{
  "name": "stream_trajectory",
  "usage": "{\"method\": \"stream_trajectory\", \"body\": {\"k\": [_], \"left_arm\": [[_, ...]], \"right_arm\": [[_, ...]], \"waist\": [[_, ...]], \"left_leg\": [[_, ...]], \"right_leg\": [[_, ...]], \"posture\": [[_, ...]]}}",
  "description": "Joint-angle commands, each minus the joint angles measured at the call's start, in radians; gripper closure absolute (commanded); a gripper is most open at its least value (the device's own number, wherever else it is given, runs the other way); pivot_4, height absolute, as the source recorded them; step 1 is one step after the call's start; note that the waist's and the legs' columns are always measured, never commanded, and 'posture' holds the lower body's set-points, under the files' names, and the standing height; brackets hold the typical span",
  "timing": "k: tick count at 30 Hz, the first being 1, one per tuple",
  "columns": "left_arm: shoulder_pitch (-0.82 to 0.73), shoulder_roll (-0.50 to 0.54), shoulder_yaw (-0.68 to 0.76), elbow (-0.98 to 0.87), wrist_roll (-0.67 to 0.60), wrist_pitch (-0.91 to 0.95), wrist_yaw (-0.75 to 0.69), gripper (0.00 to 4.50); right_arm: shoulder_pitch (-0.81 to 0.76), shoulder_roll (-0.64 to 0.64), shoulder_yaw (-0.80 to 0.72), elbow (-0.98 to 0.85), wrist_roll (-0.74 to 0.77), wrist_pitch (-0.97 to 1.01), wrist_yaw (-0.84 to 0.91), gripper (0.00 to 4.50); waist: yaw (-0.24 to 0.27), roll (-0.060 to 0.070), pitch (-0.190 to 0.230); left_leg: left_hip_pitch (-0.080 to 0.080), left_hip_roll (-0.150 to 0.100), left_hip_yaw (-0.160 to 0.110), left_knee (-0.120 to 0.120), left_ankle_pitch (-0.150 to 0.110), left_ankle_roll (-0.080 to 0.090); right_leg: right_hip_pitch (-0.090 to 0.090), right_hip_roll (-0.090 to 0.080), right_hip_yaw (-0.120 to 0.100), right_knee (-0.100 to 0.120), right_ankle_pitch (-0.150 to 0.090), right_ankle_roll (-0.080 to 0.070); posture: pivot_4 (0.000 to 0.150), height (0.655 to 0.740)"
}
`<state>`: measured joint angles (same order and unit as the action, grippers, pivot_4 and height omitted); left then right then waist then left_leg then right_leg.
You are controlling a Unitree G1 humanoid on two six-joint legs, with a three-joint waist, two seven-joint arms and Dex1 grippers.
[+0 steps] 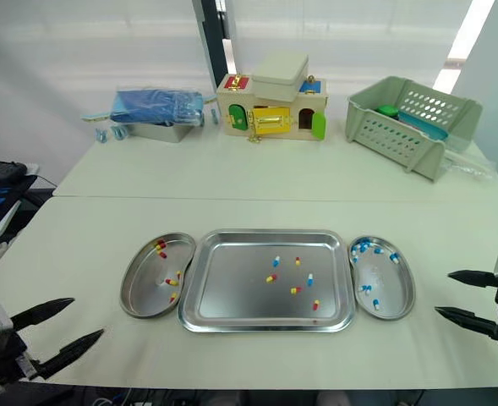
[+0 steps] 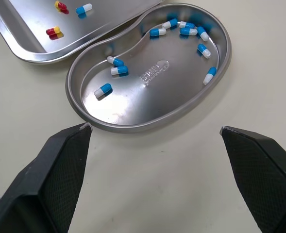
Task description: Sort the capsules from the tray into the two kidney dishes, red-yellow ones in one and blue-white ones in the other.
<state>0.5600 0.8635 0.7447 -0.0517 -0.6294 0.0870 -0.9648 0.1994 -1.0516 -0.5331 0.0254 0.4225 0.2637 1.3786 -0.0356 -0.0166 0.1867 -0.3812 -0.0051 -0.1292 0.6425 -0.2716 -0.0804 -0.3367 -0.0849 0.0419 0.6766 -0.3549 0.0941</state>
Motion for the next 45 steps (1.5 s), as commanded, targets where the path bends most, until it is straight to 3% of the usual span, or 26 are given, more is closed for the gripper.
{"method": "stream_trajectory", "body": {"k": [1,4,13,19,23,27,33,42,45], "left_arm": [[-0.042,0.054,0.062,0.107,0.049,0.007,-0.01,0.0],[-0.095,0.106,0.053,0.201,0.109,0.004,-0.015,0.0],[-0.201,0.118,-0.021,0.19,0.167,0.041,-0.037,0.0],[-0.263,0.147,-0.116,0.105,0.197,0.074,-0.082,0.0],[-0.389,0.168,-0.253,-0.015,0.179,0.142,-0.097,0.0],[-0.571,0.147,-0.454,-0.136,0.185,0.202,-0.114,0.0],[-0.74,0.056,-0.656,-0.263,0.15,0.311,-0.11,0.0],[-0.853,-0.108,-0.91,-0.196,0.312,0.304,-0.054,0.0],[-0.899,-0.165,-0.949,-0.184,0.32,0.386,-0.018,0.0]], "right_arm": [[-0.019,-0.007,0.015,0.027,-0.011,-0.049,0.01,0.02],[-0.031,0.002,0.033,0.047,-0.007,-0.062,0.009,0.02],[0.052,0.037,-0.011,-0.042,0.029,-0.027,-0.017,0.02],[0.162,0.09,-0.074,-0.184,0.079,0.025,-0.042,0.02],[0.288,0.187,-0.134,-0.397,0.168,0.094,-0.095,0.02],[0.395,0.346,-0.096,-0.589,0.193,0.069,-0.195,0.02],[0.523,0.531,-0.01,-0.753,0.118,-0.054,-0.3,0.02],[0.621,0.642,0.143,-0.754,-0.011,-0.22,-0.375,0.02],[0.616,0.65,0.151,-0.758,-0.023,-0.234,-0.421,0.02]], "waist": [[0.0,0.0,0.0],[-0.002,0.0,0.0],[0.002,0.0,0.0],[0.003,0.0,0.0],[0.011,0.0,0.0],[0.009,-0.001,0.0],[-0.007,0.0,0.0],[0.0,0.001,-0.001],[0.002,0.001,-0.001]], "left_leg": [[0.0,0.0,0.0,0.0,0.0,0.0],[0.0,0.0,0.001,-0.001,0.0,0.0],[0.0,0.0,0.0,-0.002,0.0,0.0],[0.0,0.0,0.0,-0.001,0.0,0.0],[-0.001,0.0,0.0,-0.001,0.0,0.0],[-0.001,0.0,-0.002,-0.001,0.0,-0.001],[0.0,0.0,0.0,-0.001,0.0,-0.001],[0.001,0.0,-0.001,0.001,0.0,-0.001],[0.0,0.0,-0.001,0.001,0.0,-0.001]], "right_leg": [[0.0,0.0,0.0,-0.001,0.0,0.0],[-0.001,-0.001,0.001,0.0,0.0,0.0],[0.0,-0.001,0.0,0.0,0.0,0.0],[-0.001,-0.001,0.0,0.0,0.0,0.0],[0.0,-0.001,0.0,0.0,0.0,0.0],[0.0,0.0,-0.001,0.001,0.0,0.0],[-0.001,0.0,0.001,0.002,0.0,0.0],[0.0,0.001,0.001,0.003,0.0,0.0],[0.0,0.001,0.001,0.003,0.0,0.0]], "posture": [[0.15,0.74],[0.15,0.74],[0.15,0.74],[0.15,0.74],[0.15,0.74],[0.15,0.74],[0.15,0.74],[0.15,0.74],[0.15,0.74]]}}
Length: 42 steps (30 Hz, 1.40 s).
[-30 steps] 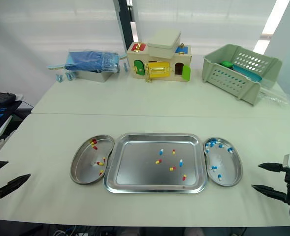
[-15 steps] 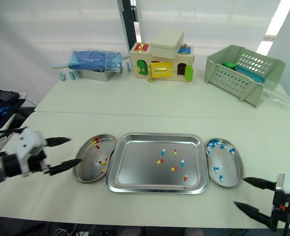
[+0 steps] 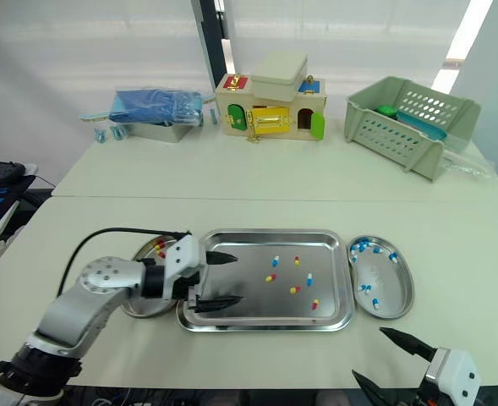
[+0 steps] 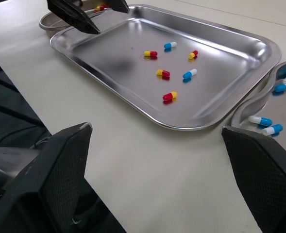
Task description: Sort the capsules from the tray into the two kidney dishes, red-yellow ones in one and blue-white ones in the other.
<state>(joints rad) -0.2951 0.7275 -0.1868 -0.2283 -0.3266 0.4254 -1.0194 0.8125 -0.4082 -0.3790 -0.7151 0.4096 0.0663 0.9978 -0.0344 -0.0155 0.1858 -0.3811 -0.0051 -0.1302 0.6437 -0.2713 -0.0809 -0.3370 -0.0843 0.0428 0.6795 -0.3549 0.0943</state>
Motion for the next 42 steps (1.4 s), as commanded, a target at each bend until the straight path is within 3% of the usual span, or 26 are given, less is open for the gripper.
{"method": "stream_trajectory", "body": {"k": [1,14,30,34,42], "left_arm": [[-0.053,-0.051,-0.031,-0.009,0.026,0.058,0.054,0.0],[-0.035,-0.182,-0.157,-0.084,0.182,0.19,0.265,0.0],[-0.042,-0.203,-0.229,-0.098,0.235,0.288,0.306,0.0],[-0.048,-0.206,-0.231,-0.086,0.249,0.296,0.317,0.87],[-0.04,-0.185,-0.232,-0.092,0.245,0.299,0.31,3.45]], "right_arm": [[0.001,0.006,-0.001,-0.022,-0.012,-0.037,-0.054,0.02],[-0.014,-0.038,0.068,-0.082,-0.029,0.017,-0.17,0.02],[-0.001,-0.072,0.085,-0.126,-0.025,0.043,-0.223,0.02],[0.034,-0.073,0.088,-0.103,-0.035,0.01,-0.2,0.0],[0.045,-0.07,0.103,-0.067,-0.051,-0.04,-0.188,0.0]], "waist": [[0.001,0.0,0.0],[0.004,0.001,0.0],[0.004,0.002,-0.002],[0.004,0.003,-0.004],[0.003,0.005,-0.006]], "left_leg": [[0.0,0.0,0.0,0.0,0.0,0.0],[0.0,0.0,-0.001,0.001,0.0,0.0],[0.0,0.0,-0.001,0.001,0.0,0.0],[0.0,0.0,-0.001,0.001,0.0,0.0],[0.001,0.0,-0.001,0.001,0.0,0.0]], "right_leg": [[0.0,0.0,0.0,0.0,0.0,0.0],[0.0,0.0,-0.001,0.0,0.0,0.0],[0.001,0.0,-0.001,0.0,0.0,0.0],[0.001,0.0,-0.001,0.0,0.0,0.0],[0.001,0.0,-0.001,0.0,0.0,0.0]], "posture": [[0.15,0.74],[0.15,0.74],[0.15,0.74],[0.15,0.74],[0.15,0.74]]}}
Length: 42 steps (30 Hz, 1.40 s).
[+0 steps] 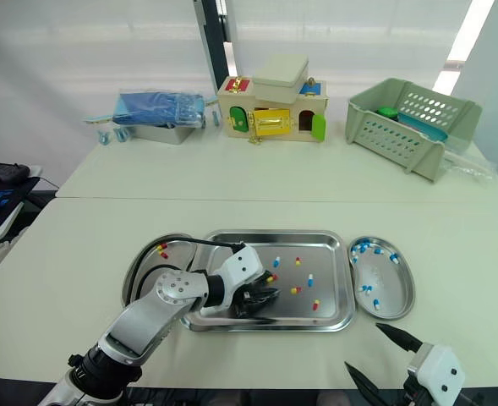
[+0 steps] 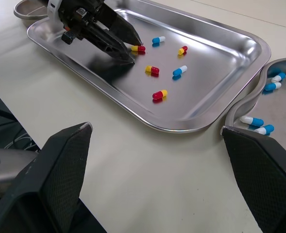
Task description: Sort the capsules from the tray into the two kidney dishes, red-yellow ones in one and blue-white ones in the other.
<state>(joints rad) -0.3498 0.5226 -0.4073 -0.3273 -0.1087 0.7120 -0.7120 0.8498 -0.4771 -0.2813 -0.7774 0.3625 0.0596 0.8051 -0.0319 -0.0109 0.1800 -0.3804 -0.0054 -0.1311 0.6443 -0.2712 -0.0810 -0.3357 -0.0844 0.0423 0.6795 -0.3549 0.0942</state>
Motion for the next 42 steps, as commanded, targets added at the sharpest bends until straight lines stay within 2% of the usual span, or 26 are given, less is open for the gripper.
{"method": "stream_trajectory", "body": {"k": [1,3,11,15,20,25,31,34,37,42], "left_arm": [[0.014,0.022,-0.01,0.007,0.026,0.012,0.002,3.82],[0.014,0.026,-0.007,0.007,0.025,0.012,0.001,4.45],[0.015,0.037,0.001,-0.006,0.001,0.002,-0.024,4.49],[0.022,0.059,0.038,-0.038,-0.052,-0.043,-0.095,4.49],[0.034,0.109,0.15,-0.089,-0.157,-0.011,-0.162,4.49],[0.072,0.218,0.267,-0.156,-0.234,0.052,-0.2,4.49],[0.143,0.334,0.539,-0.261,-0.347,0.225,-0.168,4.49],[0.221,0.387,0.641,-0.241,-0.358,0.251,-0.165,4.49],[0.343,0.434,0.693,-0.191,-0.311,0.187,-0.175,4.49],[0.378,0.428,0.739,-0.125,-0.293,0.136,-0.135,4.49]], "right_arm": [[0.009,-0.001,0.008,0.0,-0.006,-0.039,0.006,0.0],[0.01,-0.002,0.012,0.008,-0.009,-0.049,0.006,0.0],[0.016,-0.005,0.029,0.03,-0.019,-0.081,0.013,0.0],[0.02,-0.011,0.044,0.034,-0.027,-0.104,0.025,0.0],[0.026,-0.037,0.043,0.028,-0.007,-0.127,0.061,0.0],[0.025,-0.087,0.054,0.037,0.006,-0.137,0.118,0.0],[-0.058,-0.164,0.043,0.052,0.069,-0.087,0.163,0.0],[-0.098,-0.186,0.055,0.062,0.083,-0.071,0.175,0.0],[-0.139,-0.203,0.072,0.081,0.082,-0.065,0.186,0.0],[-0.173,-0.211,0.069,0.107,0.095,-0.055,0.197,0.0]], "waist": [[0.0,0.0,0.0],[0.0,0.0,-0.001],[0.0,0.001,-0.001],[0.0,0.002,-0.001],[0.002,0.001,-0.001],[0.0,0.002,-0.001],[-0.002,-0.001,0.0],[-0.001,-0.001,0.0],[-0.002,-0.002,0.001],[0.007,-0.005,0.001]], "left_leg": [[0.0,0.0,0.0,0.0,0.0,0.0],[0.0,0.0,0.0,0.0,0.0,0.0],[0.0,0.0,0.0,0.0,0.0,0.0],[0.0,0.0,0.0,0.0,0.0,0.0],[0.0,0.0,0.0,0.0,0.0,0.0],[0.0,0.0,0.0,-0.001,0.0,0.0],[0.0,0.001,0.0,0.0,0.0,0.0],[0.0,0.0,0.0,0.0,0.0,0.0],[0.0,0.001,0.0,-0.001,0.0,0.0],[0.0,0.0,-0.001,0.0,0.0,0.0]], "right_leg": [[0.0,0.0,0.0,0.0,0.0,0.0],[0.0,0.0,0.0,0.0,0.0,0.0],[0.0,0.0,0.0,0.0,0.0,0.0],[0.0,0.0,0.0,0.0,0.0,0.0],[0.0,0.0,0.0,0.0,0.0,0.0],[0.0,0.0,0.0,0.0,0.0,0.0],[0.0,0.0,0.0,0.0,0.0,0.0],[0.0,0.0,0.0,0.0,0.0,0.0],[0.0,0.0,0.0,0.0,0.0,0.0],[0.0,0.0,-0.001,0.0,0.0,0.0]], "posture": [[0.15,0.74],[0.15,0.74],[0.15,0.74],[0.15,0.74],[0.15,0.74],[0.15,0.74],[0.15,0.74],[0.15,0.74],[0.15,0.74],[0.15,0.74]]}}
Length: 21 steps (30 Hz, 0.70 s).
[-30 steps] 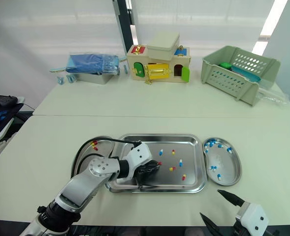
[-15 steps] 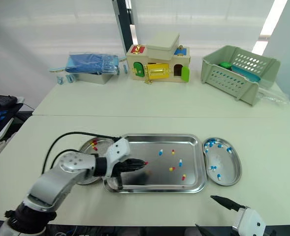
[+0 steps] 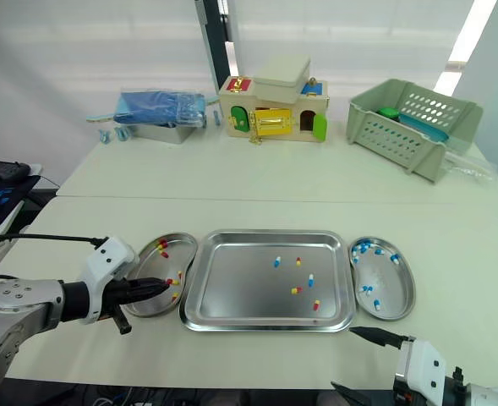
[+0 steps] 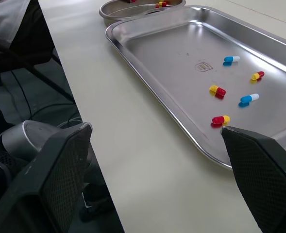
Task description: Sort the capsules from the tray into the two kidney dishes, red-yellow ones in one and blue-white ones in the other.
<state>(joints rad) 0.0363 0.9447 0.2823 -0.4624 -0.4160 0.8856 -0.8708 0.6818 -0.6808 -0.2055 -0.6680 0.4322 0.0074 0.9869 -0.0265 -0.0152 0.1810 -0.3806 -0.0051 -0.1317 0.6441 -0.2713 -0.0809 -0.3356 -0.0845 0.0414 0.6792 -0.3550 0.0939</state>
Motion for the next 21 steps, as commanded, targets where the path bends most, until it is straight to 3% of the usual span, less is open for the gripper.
{"method": "stream_trajectory", "body": {"k": [1,15,18,21], "left_arm": [[-0.013,0.002,0.05,0.023,0.018,-0.05,0.032,4.49],[-0.093,0.014,-0.052,0.16,0.043,-0.101,0.033,4.49],[-0.118,0.026,-0.074,0.193,0.052,-0.115,0.016,3.85],[-0.131,0.029,-0.089,0.204,0.051,-0.119,0.004,2.93]], "right_arm": [[-0.008,-0.008,-0.007,0.002,0.026,-0.004,0.018,0.0],[0.0,0.025,-0.021,0.031,0.006,-0.036,-0.006,0.0],[0.007,0.035,-0.011,0.038,-0.008,-0.052,-0.01,0.0],[0.027,0.046,-0.013,0.036,-0.012,-0.066,-0.006,0.0]], "waist": [[0.002,0.0,0.0],[-0.004,0.0,0.0],[-0.004,0.0,0.0],[-0.004,0.0,0.0]], "left_leg": [[0.0,0.0,0.0,0.0,0.0,0.0],[0.0,0.0,0.0,0.0,0.0,0.0],[0.0,0.0,0.0,0.0,0.0,0.0],[0.0,0.0,0.0,0.0,0.0,0.0]], "right_leg": [[0.0,0.0,0.0,0.0,0.0,0.0],[0.0,0.0,0.0,0.0,0.0,0.0],[0.0,0.0,0.0,0.0,0.0,0.0],[-0.001,0.0,0.0,0.0,0.0,0.0]], "posture": [[0.15,0.74],[0.15,0.74],[0.15,0.74],[0.15,0.74]]}}
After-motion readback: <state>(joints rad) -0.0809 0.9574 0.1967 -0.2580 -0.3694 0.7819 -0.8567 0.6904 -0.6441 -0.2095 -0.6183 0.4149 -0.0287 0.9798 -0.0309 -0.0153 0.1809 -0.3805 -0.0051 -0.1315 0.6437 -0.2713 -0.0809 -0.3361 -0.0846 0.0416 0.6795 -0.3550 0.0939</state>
